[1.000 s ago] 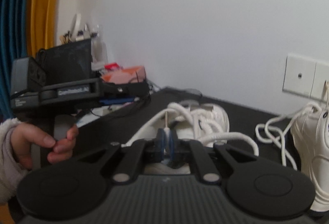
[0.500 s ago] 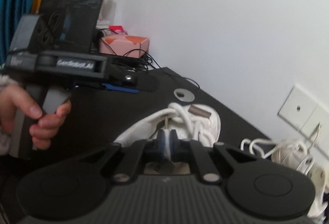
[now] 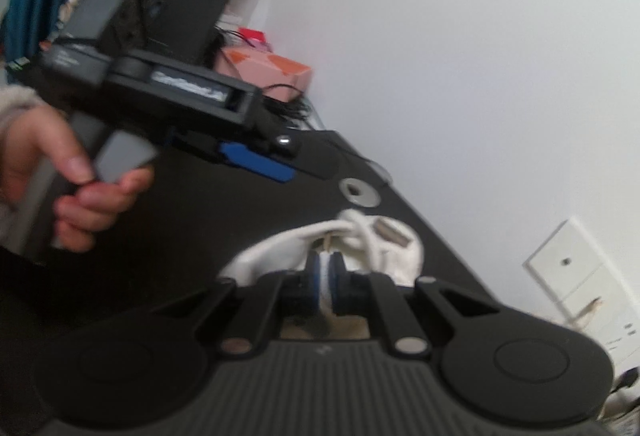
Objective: Lace up shoes with both hands
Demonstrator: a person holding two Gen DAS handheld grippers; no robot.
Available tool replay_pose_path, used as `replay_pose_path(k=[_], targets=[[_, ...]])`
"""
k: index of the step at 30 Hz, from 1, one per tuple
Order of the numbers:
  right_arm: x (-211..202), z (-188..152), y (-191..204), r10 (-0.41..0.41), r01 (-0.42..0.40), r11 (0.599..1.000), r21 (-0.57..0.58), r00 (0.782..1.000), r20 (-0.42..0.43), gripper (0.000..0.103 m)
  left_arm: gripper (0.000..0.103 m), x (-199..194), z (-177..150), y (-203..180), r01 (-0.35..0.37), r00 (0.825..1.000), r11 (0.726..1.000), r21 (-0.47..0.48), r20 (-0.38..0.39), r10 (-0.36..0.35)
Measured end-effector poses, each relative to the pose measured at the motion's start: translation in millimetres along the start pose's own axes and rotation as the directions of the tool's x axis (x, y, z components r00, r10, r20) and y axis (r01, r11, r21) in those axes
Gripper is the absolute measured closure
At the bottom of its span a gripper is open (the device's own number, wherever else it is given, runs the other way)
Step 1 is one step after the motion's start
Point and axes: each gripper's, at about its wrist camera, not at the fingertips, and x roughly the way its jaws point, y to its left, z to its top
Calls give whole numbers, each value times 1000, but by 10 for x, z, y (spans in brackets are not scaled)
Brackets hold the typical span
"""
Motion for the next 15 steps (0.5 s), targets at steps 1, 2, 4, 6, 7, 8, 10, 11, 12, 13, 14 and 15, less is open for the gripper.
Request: replay_pose_path(k=[1,2,4,6,7,8,10,11,12,13,14,15], targets=[[7,6,4,-9,9,1000,-7,1000,4,98,34,0,1,0,5,1000,1000,-2,0,-5],[8,7,5,-7,7,1000,-7,1000,12,98,34,2,2,2,11,1000,1000,-7,-1,-11],[10,9,6,-4,4,1000,-4,1000,28,98,34,9,2,11,25,1000,999,-20,-6,-25],[8,6,-7,-15,14,1000,17,998,54,98,35,25,-4,18,41,999,999,-36,-16,-41],[9,4,-15,-20,18,999,30,998,66,98,36,35,-10,18,51,998,998,-41,-23,-52],[21,-1,-20,-21,18,999,41,997,71,98,37,46,-16,16,61,998,997,-45,-30,-63],[44,-11,-45,-13,7,997,71,997,77,98,39,67,-32,26,78,996,995,-64,-41,-81],[49,-16,-61,-9,3,996,86,997,79,98,39,84,-40,46,89,994,992,-87,-50,-94],[53,-26,-72,-7,-2,995,99,996,84,98,42,101,-47,67,100,993,989,-110,-59,-107],[56,-36,-82,-4,-6,994,112,996,89,98,48,119,-55,88,111,990,985,-133,-67,-121],[59,-46,-89,-1,-11,992,125,995,97,98,50,132,-62,109,119,988,980,-159,-73,-132],[64,-56,-94,4,-18,990,140,994,105,98,57,145,-70,131,127,986,975,-184,-79,-144]])
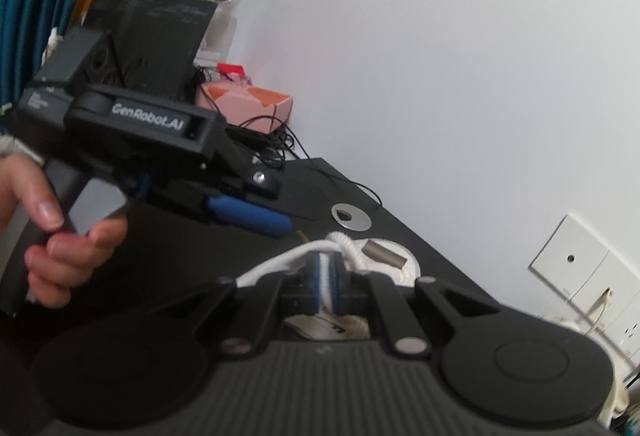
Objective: Lace up shoes with both hands
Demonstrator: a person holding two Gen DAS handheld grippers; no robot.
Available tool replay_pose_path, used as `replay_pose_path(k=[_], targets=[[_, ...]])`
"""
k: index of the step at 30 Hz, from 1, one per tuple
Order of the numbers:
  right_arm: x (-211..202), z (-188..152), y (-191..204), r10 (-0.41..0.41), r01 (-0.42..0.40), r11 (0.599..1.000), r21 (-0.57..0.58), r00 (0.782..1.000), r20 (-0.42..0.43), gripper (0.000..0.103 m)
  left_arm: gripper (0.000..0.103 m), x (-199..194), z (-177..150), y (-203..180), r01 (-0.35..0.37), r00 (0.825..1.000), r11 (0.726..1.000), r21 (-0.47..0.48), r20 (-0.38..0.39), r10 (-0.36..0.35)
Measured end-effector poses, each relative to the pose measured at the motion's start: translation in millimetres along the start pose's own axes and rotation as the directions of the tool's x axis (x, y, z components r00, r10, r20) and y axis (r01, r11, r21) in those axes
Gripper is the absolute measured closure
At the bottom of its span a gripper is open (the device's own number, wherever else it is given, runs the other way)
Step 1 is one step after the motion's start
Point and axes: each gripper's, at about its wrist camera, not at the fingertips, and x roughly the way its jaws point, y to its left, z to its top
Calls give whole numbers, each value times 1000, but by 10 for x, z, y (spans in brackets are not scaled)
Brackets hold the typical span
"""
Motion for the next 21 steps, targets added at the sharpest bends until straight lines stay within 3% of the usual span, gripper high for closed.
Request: replay_pose_path(k=[1,5,7,14,16,19,20,21], targets=[[4,-9,-6,6,-6,1000,15,1000,8,97,63,7,1,19,10,1000,1000,-22,-6,-10],[34,-41,-29,23,-26,998,60,999,45,97,69,7,19,73,23,1000,997,-72,0,-23],[42,-55,-37,29,-33,996,77,998,59,97,89,7,26,90,27,1000,996,-85,3,-27],[-38,-128,-54,8,-25,986,165,995,104,89,100,-54,48,65,17,999,995,-98,39,-13],[-132,-177,-88,23,-50,981,188,989,143,76,100,-82,70,58,18,998,995,-96,56,-13],[-294,-246,-165,60,-108,973,202,972,228,45,100,-114,82,0,9,997,998,-62,80,-4],[-344,-256,-178,41,-94,974,205,968,249,29,100,-126,84,-25,-2,996,999,-46,91,6],[-390,-265,-202,20,-80,973,217,964,267,26,101,-145,86,-49,-18,994,999,-30,109,21]])
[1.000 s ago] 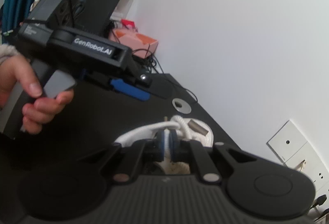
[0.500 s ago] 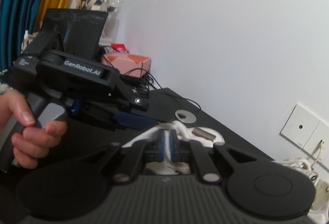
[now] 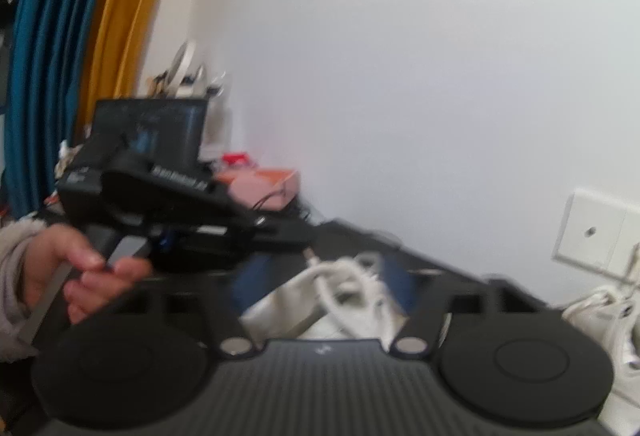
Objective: Lace up shoes with both hands
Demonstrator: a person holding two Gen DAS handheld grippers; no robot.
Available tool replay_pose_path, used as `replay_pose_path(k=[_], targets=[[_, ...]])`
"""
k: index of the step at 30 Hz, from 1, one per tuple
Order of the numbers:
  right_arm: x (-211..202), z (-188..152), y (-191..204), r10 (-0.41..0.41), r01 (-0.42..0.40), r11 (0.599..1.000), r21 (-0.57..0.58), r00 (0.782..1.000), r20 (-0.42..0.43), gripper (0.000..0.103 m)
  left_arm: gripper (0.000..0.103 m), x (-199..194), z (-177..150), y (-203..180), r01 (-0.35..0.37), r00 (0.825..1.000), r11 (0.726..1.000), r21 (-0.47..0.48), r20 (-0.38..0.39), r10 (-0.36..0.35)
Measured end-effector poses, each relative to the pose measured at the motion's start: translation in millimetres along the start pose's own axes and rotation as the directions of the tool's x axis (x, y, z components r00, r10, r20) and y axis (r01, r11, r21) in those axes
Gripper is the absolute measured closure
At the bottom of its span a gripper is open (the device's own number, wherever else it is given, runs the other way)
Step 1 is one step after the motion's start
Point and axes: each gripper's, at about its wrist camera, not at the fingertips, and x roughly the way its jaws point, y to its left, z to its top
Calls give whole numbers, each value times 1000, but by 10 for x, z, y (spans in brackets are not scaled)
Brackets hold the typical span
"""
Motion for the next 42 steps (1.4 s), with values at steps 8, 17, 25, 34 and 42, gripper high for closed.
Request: replay_pose_path(k=[8,17,25,34,42], targets=[[-115,6,-521,-108,84,952,294,992,68,26,100,-236,112,-132,-282,927,948,149,298,229],[117,-149,-829,-151,138,831,539,988,-21,25,31,10,-14,-221,-303,949,918,258,169,265],[247,-254,-840,-101,109,784,611,994,-49,25,27,100,-82,-132,-184,983,965,184,39,180],[180,-344,-837,-92,104,773,626,994,-52,25,27,149,-20,169,-155,988,988,20,14,155],[217,-465,-827,-117,145,729,669,989,-87,25,23,58,5,-3,-294,955,933,206,92,281]])
